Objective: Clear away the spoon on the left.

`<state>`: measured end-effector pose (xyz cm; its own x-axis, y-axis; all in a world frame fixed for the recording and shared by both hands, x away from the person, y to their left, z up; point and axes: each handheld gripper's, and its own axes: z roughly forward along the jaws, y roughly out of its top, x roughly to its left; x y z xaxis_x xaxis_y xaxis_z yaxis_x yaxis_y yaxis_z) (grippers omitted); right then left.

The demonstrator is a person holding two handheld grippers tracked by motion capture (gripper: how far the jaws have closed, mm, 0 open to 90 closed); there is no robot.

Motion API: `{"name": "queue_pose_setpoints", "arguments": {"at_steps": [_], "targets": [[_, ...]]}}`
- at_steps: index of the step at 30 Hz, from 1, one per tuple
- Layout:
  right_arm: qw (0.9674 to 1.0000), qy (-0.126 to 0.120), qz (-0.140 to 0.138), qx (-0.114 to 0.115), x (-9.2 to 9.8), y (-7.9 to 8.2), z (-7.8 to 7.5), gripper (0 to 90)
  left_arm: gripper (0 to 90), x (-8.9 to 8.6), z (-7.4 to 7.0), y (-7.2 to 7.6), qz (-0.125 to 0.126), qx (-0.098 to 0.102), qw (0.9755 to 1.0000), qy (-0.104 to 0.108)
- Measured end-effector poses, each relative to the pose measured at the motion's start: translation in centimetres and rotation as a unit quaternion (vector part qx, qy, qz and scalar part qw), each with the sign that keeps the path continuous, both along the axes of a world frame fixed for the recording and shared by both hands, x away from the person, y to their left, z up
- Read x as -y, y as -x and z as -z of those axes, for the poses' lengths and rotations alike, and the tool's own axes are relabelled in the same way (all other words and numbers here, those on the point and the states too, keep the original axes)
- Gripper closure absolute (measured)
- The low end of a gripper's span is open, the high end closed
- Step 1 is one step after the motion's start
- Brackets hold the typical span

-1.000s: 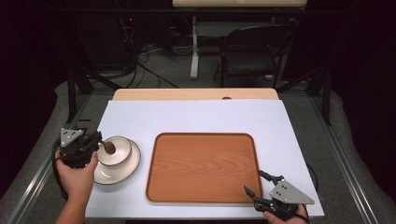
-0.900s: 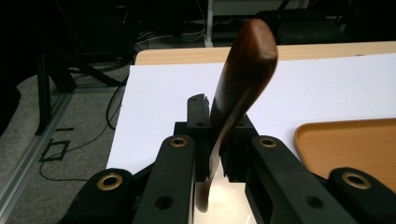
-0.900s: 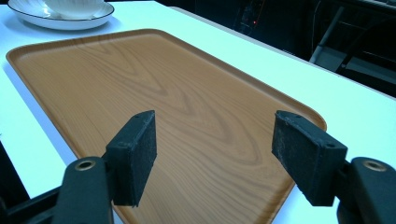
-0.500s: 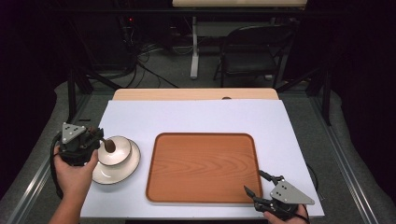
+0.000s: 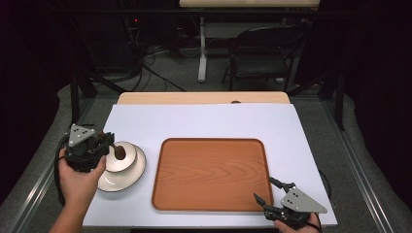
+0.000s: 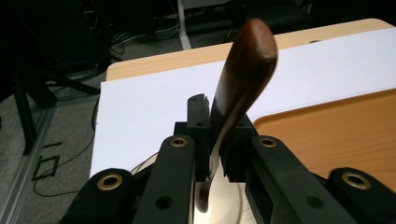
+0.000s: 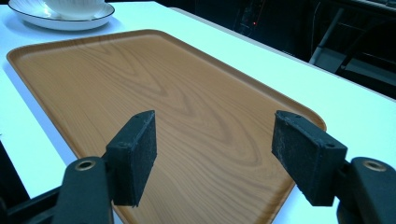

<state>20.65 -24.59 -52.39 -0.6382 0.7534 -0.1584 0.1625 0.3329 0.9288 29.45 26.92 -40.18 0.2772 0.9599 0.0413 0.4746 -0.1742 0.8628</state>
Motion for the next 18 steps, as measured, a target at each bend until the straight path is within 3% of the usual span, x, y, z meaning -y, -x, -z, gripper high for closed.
{"name": "queue_pose_setpoints", "arguments": {"at_steps": [18], "targets": [[0.9999,-0.009,-0.009,0.007,0.0,0.1,-0.2,28.1,84.2,3.6,-0.7,0.0,0.059,-0.003,0.9983,-0.002]]}}
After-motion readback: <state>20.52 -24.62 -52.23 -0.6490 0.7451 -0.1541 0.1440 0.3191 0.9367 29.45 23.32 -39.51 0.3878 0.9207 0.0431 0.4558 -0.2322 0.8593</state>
